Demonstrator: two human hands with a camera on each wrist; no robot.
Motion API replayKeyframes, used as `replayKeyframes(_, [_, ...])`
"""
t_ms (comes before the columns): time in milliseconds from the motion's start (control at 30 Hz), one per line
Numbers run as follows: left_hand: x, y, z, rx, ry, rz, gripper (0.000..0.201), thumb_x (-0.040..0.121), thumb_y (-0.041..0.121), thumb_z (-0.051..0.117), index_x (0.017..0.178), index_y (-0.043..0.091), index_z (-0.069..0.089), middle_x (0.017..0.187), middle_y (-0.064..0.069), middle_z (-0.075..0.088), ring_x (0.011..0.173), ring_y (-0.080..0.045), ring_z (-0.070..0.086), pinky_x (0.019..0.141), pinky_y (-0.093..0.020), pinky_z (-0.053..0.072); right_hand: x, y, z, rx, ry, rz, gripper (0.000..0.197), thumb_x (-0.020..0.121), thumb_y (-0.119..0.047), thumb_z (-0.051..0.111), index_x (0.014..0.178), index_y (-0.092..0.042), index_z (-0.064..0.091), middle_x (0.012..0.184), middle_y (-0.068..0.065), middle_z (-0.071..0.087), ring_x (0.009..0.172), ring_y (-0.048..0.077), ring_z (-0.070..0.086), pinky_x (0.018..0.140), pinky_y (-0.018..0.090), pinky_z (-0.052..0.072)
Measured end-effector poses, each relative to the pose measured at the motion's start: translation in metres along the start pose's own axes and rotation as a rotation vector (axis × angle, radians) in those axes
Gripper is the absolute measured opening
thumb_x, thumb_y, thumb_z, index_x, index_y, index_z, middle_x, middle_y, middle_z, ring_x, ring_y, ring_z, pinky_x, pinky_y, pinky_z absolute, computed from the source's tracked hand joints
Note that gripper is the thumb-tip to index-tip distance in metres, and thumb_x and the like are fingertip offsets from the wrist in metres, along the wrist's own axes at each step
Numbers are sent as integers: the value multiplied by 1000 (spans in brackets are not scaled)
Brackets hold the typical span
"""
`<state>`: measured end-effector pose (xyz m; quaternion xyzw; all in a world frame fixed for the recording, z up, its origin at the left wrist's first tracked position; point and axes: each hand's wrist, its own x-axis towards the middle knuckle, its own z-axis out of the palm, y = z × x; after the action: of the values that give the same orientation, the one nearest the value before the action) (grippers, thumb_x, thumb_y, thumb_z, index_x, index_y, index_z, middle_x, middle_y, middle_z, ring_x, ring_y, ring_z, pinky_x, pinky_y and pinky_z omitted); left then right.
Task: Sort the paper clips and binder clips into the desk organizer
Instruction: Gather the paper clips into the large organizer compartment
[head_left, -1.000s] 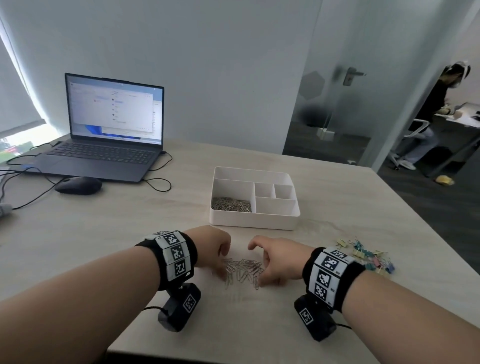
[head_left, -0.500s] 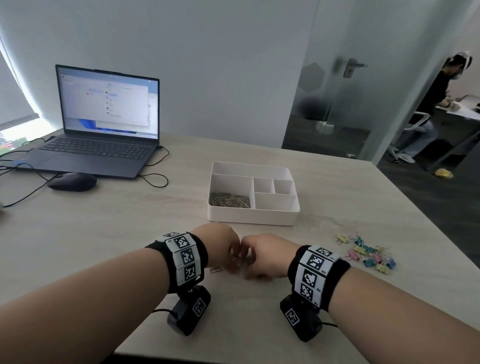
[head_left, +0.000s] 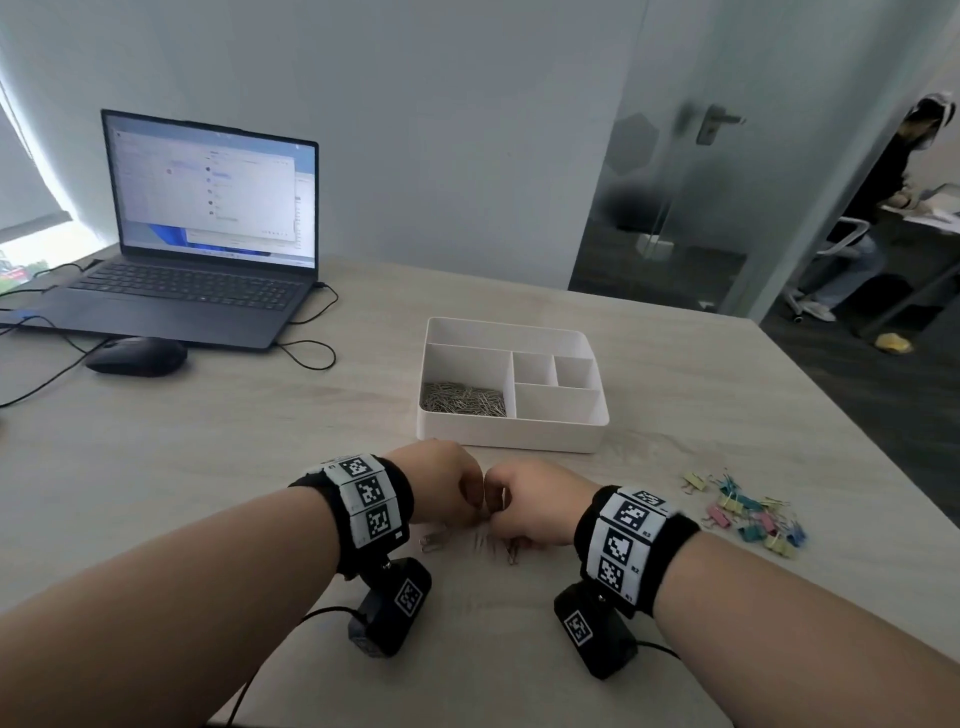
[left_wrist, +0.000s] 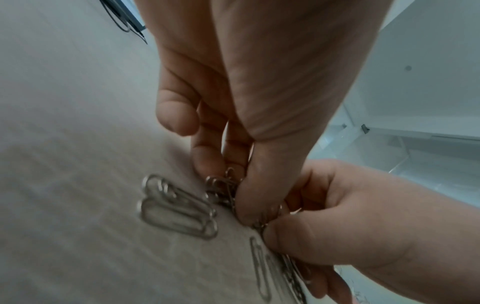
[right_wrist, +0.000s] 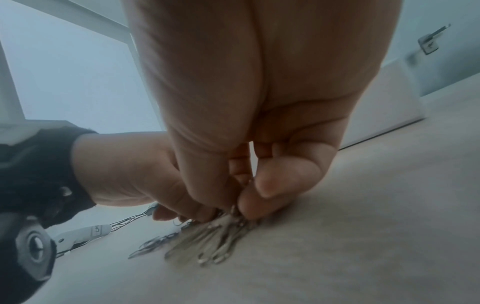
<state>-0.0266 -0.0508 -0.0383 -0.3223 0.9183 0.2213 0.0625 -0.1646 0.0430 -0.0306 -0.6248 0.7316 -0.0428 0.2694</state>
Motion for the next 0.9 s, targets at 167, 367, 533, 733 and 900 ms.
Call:
replayKeyframes(167, [2,-11,-7,-193,5,13,7,77,28,74,82,23,75,82,6,73,55,-6,59,49,-20,50,-1,9,-5,84,-8,29,12,76,-9,62,83,-19,63,69,5,67,49,17,62,46,24,51])
replayKeyframes(367, [12,-22,-39,-486,250,-18,9,79,27,78,78,20,73,68,1,69,57,-8,61,48,-23,51,1,19,-5,212,13,50,15,78,-2,60,82,-16,64,73,6,67,57,20,66,57,36,58])
replayKeyframes(533, [26,-29,-58,-460,485,-149,16,79,33,79,81,19,73,74,1,72,63,-20,69,57,-35,62,7,21,-6,380,41,71,18,79,1,61,79,-17,62,74,8,66,61,22,66,59,33,57])
replayKeyframes(733, [22,-32,-51,-432,525,-144,8,82,30,73,83,23,74,74,7,70,65,-17,67,61,-34,60,23,11,-29,682,301,25,18,84,9,59,80,-8,61,65,9,61,53,17,59,47,26,52])
replayKeyframes(900, [5,-32,-46,-335,368,-158,7,81,30,70,76,25,72,65,3,68,49,-13,58,49,-24,51,58,-5,-57,763,525,22,13,88,4,60,83,-8,59,66,9,60,59,22,60,53,31,55])
